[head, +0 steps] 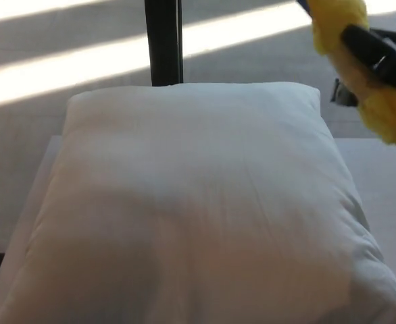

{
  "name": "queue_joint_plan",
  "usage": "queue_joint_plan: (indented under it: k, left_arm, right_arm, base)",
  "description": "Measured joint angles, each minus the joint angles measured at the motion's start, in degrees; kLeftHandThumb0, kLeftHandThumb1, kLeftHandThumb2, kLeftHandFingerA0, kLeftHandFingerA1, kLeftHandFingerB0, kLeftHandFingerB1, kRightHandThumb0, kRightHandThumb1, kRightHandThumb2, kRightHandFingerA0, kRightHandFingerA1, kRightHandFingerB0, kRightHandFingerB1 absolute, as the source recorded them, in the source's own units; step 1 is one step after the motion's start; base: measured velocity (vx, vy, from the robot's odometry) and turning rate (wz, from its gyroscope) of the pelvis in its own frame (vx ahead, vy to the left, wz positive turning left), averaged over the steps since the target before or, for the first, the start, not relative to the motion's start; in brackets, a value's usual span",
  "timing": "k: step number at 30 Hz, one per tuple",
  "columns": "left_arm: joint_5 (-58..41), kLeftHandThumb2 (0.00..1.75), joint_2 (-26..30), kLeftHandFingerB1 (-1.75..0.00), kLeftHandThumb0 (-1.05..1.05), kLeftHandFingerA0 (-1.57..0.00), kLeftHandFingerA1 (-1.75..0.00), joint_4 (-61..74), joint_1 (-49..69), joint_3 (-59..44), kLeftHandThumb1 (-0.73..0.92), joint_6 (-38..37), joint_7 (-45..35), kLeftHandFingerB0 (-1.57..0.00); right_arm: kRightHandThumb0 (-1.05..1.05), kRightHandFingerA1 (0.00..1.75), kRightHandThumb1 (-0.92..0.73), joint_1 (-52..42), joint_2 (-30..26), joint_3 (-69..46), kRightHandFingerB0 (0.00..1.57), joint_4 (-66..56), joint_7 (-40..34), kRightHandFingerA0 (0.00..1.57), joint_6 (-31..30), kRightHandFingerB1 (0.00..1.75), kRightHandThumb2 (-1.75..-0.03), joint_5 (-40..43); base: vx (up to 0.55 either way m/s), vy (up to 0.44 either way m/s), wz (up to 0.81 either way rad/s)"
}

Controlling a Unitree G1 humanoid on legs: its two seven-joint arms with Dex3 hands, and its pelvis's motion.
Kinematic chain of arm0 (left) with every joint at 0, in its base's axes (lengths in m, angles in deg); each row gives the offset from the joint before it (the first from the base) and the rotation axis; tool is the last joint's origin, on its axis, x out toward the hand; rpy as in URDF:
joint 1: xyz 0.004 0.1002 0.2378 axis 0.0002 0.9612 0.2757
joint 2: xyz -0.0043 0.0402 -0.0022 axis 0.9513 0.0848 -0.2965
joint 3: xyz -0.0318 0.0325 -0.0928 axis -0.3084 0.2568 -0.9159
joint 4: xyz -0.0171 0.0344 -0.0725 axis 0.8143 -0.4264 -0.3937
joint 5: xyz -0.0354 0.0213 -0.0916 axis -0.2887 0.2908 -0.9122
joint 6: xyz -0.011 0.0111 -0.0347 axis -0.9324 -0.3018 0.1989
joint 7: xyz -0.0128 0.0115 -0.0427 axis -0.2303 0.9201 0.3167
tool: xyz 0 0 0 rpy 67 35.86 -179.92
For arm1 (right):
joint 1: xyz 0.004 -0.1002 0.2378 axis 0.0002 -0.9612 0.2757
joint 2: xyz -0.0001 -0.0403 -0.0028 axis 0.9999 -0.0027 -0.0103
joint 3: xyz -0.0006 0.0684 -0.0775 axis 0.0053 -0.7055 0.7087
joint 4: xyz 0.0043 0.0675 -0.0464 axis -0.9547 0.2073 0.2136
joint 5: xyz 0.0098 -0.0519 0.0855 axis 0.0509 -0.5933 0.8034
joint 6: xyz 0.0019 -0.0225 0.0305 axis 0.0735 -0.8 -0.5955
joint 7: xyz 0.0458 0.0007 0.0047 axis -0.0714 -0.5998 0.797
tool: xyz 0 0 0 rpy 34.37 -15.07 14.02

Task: A hammer is kept on the right hand side and a pillow is kept on the left hand side on the desk infront of the robot and the robot uses its right hand to pick up the hammer and makes a downward swinging motion to hit the pillow

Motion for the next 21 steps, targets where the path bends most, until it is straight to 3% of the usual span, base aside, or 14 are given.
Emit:
queue_joint_plan:
  k: [1, 4, 5, 7, 9, 10, 14, 15, 16, 18, 19, 21]
  left_arm:
    - [0.0, 0.59, 0.0, -0.47, -0.58, -0.7, -0.56, 0.0, 0.0, 0.0, 0.61, 0.0, 0.0, -0.65]
    - [0.0, 0.58, 0.0, -0.47, -0.59, -0.7, -0.57, 0.0, 0.2, 0.0, 0.6, 0.0, 0.0, -0.66]
    - [0.0, 0.59, 0.0, -0.47, -0.58, -0.7, -0.58, 0.0, 0.2, 0.0, 0.62, 0.0, 0.0, -0.63]
    - [0.0, 0.59, 0.0, -0.47, -0.58, -0.7, -0.58, -0.2, 0.4, -0.1, 0.62, 0.0, 0.0, -0.63]
    - [0.0, 0.59, 0.0, -0.47, -0.57, -0.71, -0.55, -0.6, 0.6, -0.1, 0.61, 0.0, 0.1, -0.64]
    - [0.0, 0.59, 0.0, -0.46, -0.56, -0.72, -0.55, -0.8, 0.6, -0.1, 0.61, 0.0, 0.1, -0.65]
    - [0.0, 0.59, 0.0, -0.46, -0.57, -0.73, -0.55, -1.2, 0.1, -0.1, 0.6, 0.0, 0.2, -0.66]
    - [0.0, 0.58, 0.0, -0.46, -0.57, -0.75, -0.56, -1.3, 0.1, 0.0, 0.6, 0.0, 0.2, -0.65]
    - [0.0, 0.58, 0.0, -0.47, -0.57, -0.74, -0.56, -1.3, 0.0, -0.1, 0.6, 0.0, 0.2, -0.65]
    - [0.0, 0.59, 0.0, -0.46, -0.57, -0.72, -0.55, -1.3, 0.0, -0.1, 0.61, 0.0, 0.2, -0.64]
    - [0.0, 0.59, 0.0, -0.46, -0.57, -0.69, -0.54, -1.3, 0.0, -0.1, 0.61, 0.0, 0.2, -0.63]
    - [0.0, 0.59, 0.0, -0.47, -0.56, -0.68, -0.54, -1.3, -0.1, 0.0, 0.62, 0.0, 0.2, -0.64]
  right_arm:
    - [-0.35, 1.75, -0.85, 0.4, -0.5, -0.9, 0.69, 0.0, 0.0, 1.04, -0.3, 1.75, -0.98, 0.2]
    - [-0.33, 1.75, -0.81, 2.2, -2.5, -6.2, 0.66, -0.2, -1.0, 1.01, -1.3, 1.75, -1.0, 0.5]
    - [-0.31, 1.75, -0.84, 2.2, -3.5, -8.0, 0.68, -0.3, -1.4, 1.01, -1.6, 1.75, -0.91, 0.6]
    - [-0.31, 1.75, -0.84, 1.9, -6.8, -11.1, 0.68, 0.7, -1.8, 1.01, -1.3, 1.75, -0.91, 0.7]
    - [-0.27, 1.75, -0.8, 0.8, -8.9, -12.5, 0.68, 2.4, -2.3, 0.99, -0.5, 1.75, -0.98, 0.5]
    - [-0.27, 1.75, -0.82, 0.0, -9.6, -12.5, 0.71, 3.3, -2.5, 1.02, 0.1, 1.71, -0.9, 0.2]
    - [-0.28, 1.75, -0.81, -5.1, -10.7, -13.2, 0.71, 6.4, -4.0, 1.03, 2.5, 1.74, -0.98, -1.0]
    - [-0.28, 1.75, -0.73, -6.1, -10.7, -13.7, 0.64, 7.1, -4.4, 1.04, 2.9, 1.63, -1.01, -1.3]
    - [-0.25, 1.75, -0.61, -7.5, -10.7, -13.8, 0.63, 7.1, -4.7, 1.03, 3.4, 1.69, -1.18, -1.6]
    - [-0.23, 1.75, -0.6, -11.0, -10.6, -13.4, 0.62, 6.3, -5.5, 0.99, 4.6, 1.65, -1.23, -2.3]
    - [-0.2, 1.75, -0.63, -11.9, -10.6, -13.0, 0.69, 5.8, -5.6, 0.94, 5.0, 1.5, -1.17, -2.5]
    - [-0.17, 1.75, -0.62, -15.2, -10.4, -11.2, 0.69, 4.4, -6.2, 0.92, 6.2, 1.53, -1.19, -3.7]
  base:
    - [0.0, 0.0, 0.0]
    - [0.0, 0.0, 0.0]
    - [0.0, 0.0, 0.0]
    - [0.0, 0.0, 0.0]
    - [0.0, 0.0, 0.0]
    - [0.0, 0.0, 0.0]
    - [0.0, 0.0, 0.0]
    - [0.0, 0.0, 0.0]
    - [0.0, 0.0, 0.0]
    - [0.0, 0.0, 0.0]
    - [0.0, 0.0, 0.0]
    - [0.0, 0.0, 0.0]
